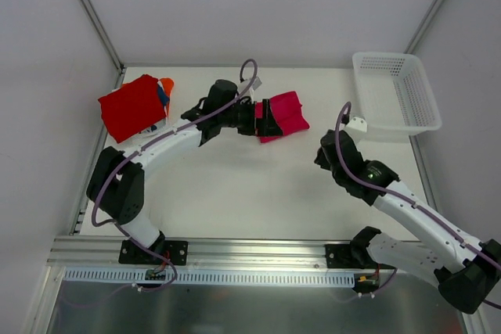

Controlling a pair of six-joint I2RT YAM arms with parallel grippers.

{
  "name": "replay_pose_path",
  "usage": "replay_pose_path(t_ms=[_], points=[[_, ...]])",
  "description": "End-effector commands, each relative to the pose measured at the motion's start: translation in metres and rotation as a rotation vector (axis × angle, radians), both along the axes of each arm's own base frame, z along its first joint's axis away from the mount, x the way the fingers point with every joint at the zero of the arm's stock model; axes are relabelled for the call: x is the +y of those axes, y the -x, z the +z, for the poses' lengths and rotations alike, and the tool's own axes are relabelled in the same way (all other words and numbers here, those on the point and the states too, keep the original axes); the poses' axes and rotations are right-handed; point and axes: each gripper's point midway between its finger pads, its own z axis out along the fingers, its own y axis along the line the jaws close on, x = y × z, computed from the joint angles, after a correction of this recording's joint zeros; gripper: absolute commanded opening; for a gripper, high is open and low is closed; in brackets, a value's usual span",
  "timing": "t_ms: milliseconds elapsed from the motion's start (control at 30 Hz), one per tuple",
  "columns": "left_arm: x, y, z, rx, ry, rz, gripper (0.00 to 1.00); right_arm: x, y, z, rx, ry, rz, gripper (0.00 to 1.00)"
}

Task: Fold and stack the t-shirts
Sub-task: Fold the long partially folded tshirt into a neat square

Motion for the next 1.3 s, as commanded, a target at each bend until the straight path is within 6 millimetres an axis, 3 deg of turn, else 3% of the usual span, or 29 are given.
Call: replay_pose_path(t_ms=[0, 33, 67, 133, 300, 433, 800, 1000, 1267], points=[[-0.011, -0.008, -0.021, -0.014, -0.019, 0.013, 0.99, -0.008, 0.009, 0.004, -0.044, -0.061, -0.040, 0.11], [-0.013, -0.009, -0.026, -0.013, -0.024, 0.008, 0.99, -0.011, 0.012, 0.002, -0.044, -0.063, -0.045, 0.01], [-0.017, -0.012, -0.042, 0.006, -0.041, -0.001, 0.99, -0.014, 0.015, 0.001, -0.042, -0.060, -0.049, 0.00], [-0.023, -0.015, -0.049, 0.006, -0.044, -0.023, 0.99, -0.023, 0.023, -0.002, -0.042, -0.057, -0.059, 0.00], [-0.028, -0.016, -0.093, 0.052, -0.077, -0.028, 0.99, -0.039, 0.035, -0.001, -0.061, -0.050, -0.077, 0.00], [-0.033, -0.022, -0.114, 0.069, -0.083, -0.031, 0.99, -0.043, 0.039, -0.002, -0.071, -0.063, -0.083, 0.01], [-0.042, -0.029, -0.122, 0.069, -0.072, -0.047, 0.99, -0.035, 0.034, -0.018, -0.040, -0.059, -0.079, 0.01], [-0.044, -0.036, -0.112, 0.034, -0.062, -0.049, 0.99, -0.027, 0.029, -0.026, -0.016, -0.049, -0.069, 0.01], [-0.047, -0.066, -0.094, -0.006, -0.051, -0.038, 0.99, -0.025, 0.025, -0.031, -0.006, -0.026, -0.068, 0.00]])
